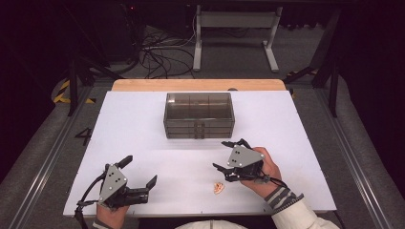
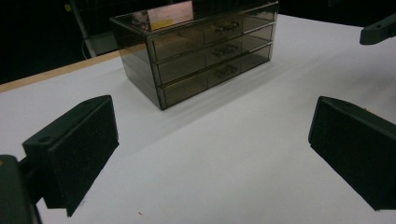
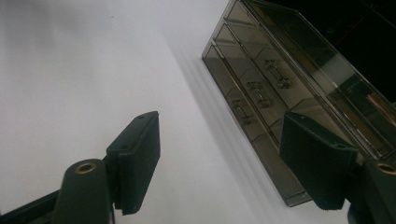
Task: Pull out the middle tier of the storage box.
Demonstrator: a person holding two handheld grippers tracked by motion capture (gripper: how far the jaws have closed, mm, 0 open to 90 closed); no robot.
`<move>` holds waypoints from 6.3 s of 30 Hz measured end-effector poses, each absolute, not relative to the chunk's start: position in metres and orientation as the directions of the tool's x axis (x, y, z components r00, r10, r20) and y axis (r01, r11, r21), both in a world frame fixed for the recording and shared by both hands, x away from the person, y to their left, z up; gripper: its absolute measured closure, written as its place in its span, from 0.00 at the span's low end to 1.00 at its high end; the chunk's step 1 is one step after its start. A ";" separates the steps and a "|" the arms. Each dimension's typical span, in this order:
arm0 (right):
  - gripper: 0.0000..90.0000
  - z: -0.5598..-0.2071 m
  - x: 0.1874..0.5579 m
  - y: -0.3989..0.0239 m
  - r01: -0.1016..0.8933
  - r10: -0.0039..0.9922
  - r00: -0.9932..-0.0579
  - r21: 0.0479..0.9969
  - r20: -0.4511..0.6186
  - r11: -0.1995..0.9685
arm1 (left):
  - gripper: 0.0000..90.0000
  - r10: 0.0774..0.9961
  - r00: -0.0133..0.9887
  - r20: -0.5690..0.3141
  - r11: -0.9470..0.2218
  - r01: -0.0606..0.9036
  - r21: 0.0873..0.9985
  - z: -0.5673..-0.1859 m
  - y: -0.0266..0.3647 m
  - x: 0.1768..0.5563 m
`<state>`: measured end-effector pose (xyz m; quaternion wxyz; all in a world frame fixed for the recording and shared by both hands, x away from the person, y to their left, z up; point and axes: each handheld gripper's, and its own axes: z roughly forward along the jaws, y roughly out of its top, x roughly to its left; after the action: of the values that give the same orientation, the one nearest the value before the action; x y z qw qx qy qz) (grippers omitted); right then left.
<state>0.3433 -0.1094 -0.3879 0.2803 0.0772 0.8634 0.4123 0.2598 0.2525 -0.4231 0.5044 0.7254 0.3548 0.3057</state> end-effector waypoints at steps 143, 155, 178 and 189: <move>0.68 -0.454 0.383 -0.020 -0.326 0.043 -0.303 0.146 -0.952 0.934 | 0.03 0.826 0.556 0.087 -0.234 0.198 0.952 -0.423 0.254 0.259; 0.71 -0.460 0.390 -0.012 -0.314 0.035 -0.296 0.132 -0.955 0.940 | 0.03 0.827 0.556 0.088 -0.234 0.197 0.952 -0.423 0.254 0.259; 0.85 -0.466 0.402 -0.011 -0.270 0.035 -0.295 0.119 -0.955 0.955 | 0.03 0.823 0.561 0.089 -0.239 0.200 0.950 -0.423 0.254 0.259; 0.88 -0.466 0.404 -0.010 -0.265 0.040 -0.295 0.122 -0.955 0.956 | 0.03 0.822 0.563 0.088 -0.238 0.199 0.951 -0.423 0.255 0.259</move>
<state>0.4039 -0.0098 -0.4661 0.5895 -0.0710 0.7941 0.1296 0.2593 0.2546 -0.4231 0.5068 0.7243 0.3522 0.3073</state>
